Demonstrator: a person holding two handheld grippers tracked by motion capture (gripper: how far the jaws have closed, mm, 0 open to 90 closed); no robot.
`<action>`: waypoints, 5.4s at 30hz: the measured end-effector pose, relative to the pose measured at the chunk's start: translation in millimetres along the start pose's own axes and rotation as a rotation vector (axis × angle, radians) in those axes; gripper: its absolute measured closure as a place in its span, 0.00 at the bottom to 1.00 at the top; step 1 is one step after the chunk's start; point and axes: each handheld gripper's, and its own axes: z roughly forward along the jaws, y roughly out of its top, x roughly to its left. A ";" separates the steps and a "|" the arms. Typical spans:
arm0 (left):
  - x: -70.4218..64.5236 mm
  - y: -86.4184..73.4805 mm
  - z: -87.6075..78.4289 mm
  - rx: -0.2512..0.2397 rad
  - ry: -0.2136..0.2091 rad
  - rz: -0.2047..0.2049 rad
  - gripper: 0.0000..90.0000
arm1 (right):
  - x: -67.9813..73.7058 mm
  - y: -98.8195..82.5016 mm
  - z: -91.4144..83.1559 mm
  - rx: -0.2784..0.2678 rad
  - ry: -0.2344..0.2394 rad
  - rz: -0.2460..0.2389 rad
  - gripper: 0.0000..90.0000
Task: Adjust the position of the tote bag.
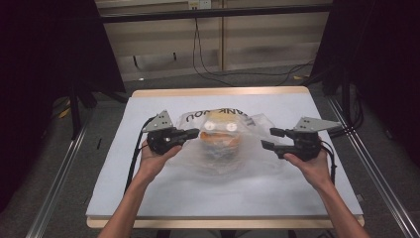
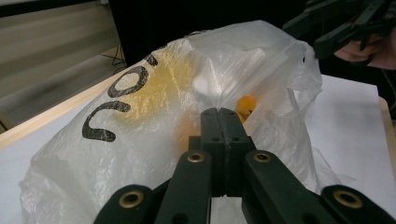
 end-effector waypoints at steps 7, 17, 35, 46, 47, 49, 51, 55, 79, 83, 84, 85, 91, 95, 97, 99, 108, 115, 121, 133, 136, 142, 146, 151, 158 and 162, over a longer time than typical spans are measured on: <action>5.4 7.9 2.2 0.001 0.005 0.007 1.00 | -0.2 12.5 28.8 0.011 0.007 -0.014 0.68; 25.1 14.3 13.7 0.076 0.051 0.007 1.00 | -27.8 31.0 55.0 0.001 0.006 0.039 1.00; 31.5 -40.5 35.2 0.306 0.046 -0.028 1.00 | -28.7 -4.6 89.5 0.140 0.028 0.048 1.00; 26.7 -65.1 42.3 0.378 0.036 -0.018 1.00 | -22.6 -25.3 106.2 0.212 0.050 0.034 1.00; 27.1 -65.8 42.2 0.399 0.042 -0.011 1.00 | -23.1 -26.9 107.5 0.216 0.052 0.032 1.00; 28.8 -69.1 44.2 0.392 0.039 -0.004 1.00 | -23.7 -30.0 110.6 0.230 0.048 0.033 1.00; 29.2 -71.7 44.9 0.386 0.046 -0.014 1.00 | -24.9 -33.2 113.7 0.240 0.048 0.030 1.00; 29.0 -78.1 47.5 0.424 0.045 -0.012 1.00 | -25.3 -39.3 119.5 0.275 0.044 0.015 1.00; 51.1 -94.2 36.1 0.441 0.136 -0.018 0.98 | -45.1 -56.9 126.4 0.336 -0.065 0.005 0.98; 54.1 -96.3 33.7 0.425 0.171 -0.036 0.98 | -46.3 -57.1 126.2 0.331 -0.069 0.005 0.96; 54.7 -96.5 32.5 0.431 0.161 -0.048 0.98 | -45.9 -56.8 126.1 0.330 -0.067 -0.002 0.94; 54.6 -95.7 31.5 0.444 0.163 -0.040 0.98 | -45.3 -56.6 125.7 0.330 -0.071 0.004 0.93; 47.9 -83.9 20.6 0.357 0.114 -0.067 0.93 | -44.0 -49.0 115.6 0.297 -0.064 0.021 0.76; 38.2 -66.9 11.8 0.295 0.102 -0.049 0.89 | -41.0 -36.4 99.1 0.234 -0.054 0.031 0.70; 32.1 -57.9 8.6 0.263 0.085 -0.042 0.87 | -38.4 -29.7 91.3 0.203 -0.049 0.029 0.70; 26.5 -50.2 6.8 0.253 0.068 -0.015 0.90 | -34.3 -23.2 86.5 0.186 -0.031 0.023 0.73; 15.0 -49.2 36.8 0.359 -0.015 0.007 1.00 | -14.7 -11.6 102.6 0.211 0.103 -0.012 1.00; 21.0 -65.0 57.0 0.438 -0.058 0.010 1.00 | -23.6 -25.2 127.2 0.296 0.156 0.010 1.00; 16.7 -73.5 66.2 0.545 -0.025 0.089 1.00 | -26.8 -39.7 141.2 0.413 0.152 -0.024 1.00; 40.9 -81.2 38.5 0.586 0.082 0.098 1.00 | -27.2 -37.6 127.0 0.548 0.053 -0.177 1.00; 41.0 -82.9 35.3 0.589 0.099 0.110 1.00 | -26.6 -37.2 121.6 0.586 0.023 -0.197 1.00; 41.8 -85.4 26.2 0.606 0.109 0.123 1.00 | -28.8 -41.4 106.1 0.622 -0.006 -0.229 1.00; 43.1 -87.7 19.4 0.609 0.124 0.120 1.00 | -33.9 -45.3 96.0 0.627 -0.032 -0.221 1.00; 48.1 -91.0 11.3 0.603 0.128 0.098 1.00 | -33.5 -46.9 89.4 0.647 -0.049 -0.239 1.00; 54.0 -96.8 0.5 0.577 0.131 0.070 1.00 | -40.4 -50.6 77.5 0.658 -0.059 -0.233 1.00; 55.7 -98.6 -4.6 0.576 0.136 0.052 1.00 | -44.6 -54.1 69.4 0.655 -0.058 -0.224 1.00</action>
